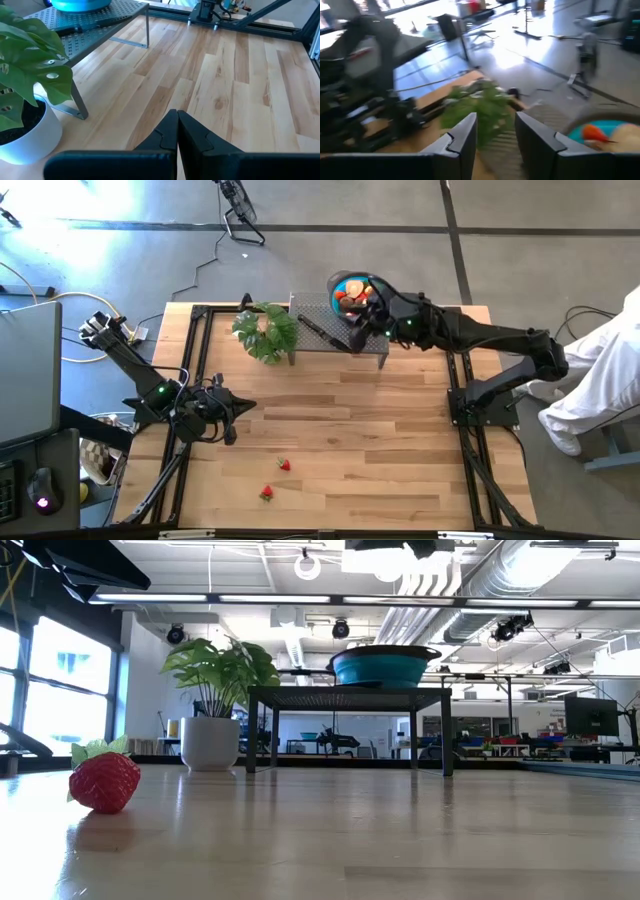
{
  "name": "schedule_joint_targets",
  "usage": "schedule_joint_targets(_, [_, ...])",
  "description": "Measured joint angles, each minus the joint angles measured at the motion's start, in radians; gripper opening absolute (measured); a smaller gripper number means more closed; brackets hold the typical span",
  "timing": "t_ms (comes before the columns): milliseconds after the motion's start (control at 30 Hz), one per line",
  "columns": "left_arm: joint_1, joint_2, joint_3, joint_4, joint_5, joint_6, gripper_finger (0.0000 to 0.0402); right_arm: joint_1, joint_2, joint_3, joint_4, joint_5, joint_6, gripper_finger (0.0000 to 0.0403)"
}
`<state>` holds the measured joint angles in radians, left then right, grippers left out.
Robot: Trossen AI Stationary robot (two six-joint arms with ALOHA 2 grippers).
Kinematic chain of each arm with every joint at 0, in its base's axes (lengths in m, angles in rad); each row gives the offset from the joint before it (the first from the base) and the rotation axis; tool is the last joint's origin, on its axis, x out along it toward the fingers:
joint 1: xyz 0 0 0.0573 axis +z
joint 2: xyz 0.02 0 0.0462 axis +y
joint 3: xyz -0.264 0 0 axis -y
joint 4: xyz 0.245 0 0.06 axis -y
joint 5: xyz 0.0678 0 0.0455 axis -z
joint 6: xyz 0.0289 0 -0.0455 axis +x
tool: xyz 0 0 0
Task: Pick & Place Fruit
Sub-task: Put the red strawberry in the blue bowl on the shelf
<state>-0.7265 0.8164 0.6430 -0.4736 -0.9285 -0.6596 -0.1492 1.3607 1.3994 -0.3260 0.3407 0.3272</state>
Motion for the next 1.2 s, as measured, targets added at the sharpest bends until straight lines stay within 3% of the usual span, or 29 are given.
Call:
schedule_joint_targets(167, [0.0,0.0,0.0,0.0,0.002,0.0,0.0,0.071,0.003,0.0,0.049,-0.057,-0.012,0.0118])
schedule_joint_targets(600, [0.0,0.0,0.0,0.002,0.011,0.0,0.0,0.259,0.003,0.0,0.129,-0.053,-0.012,0.0103])
schedule_joint_targets(1000, [0.0,0.0,0.0,0.031,0.19,-0.003,0.0,0.433,0.035,0.0,0.185,0.05,-0.004,0.0085])
schedule_joint_targets(1200, [0.0,0.0,0.0,0.03,0.303,-0.001,0.0,0.478,0.083,0.0,0.199,0.051,0.099,0.0081])
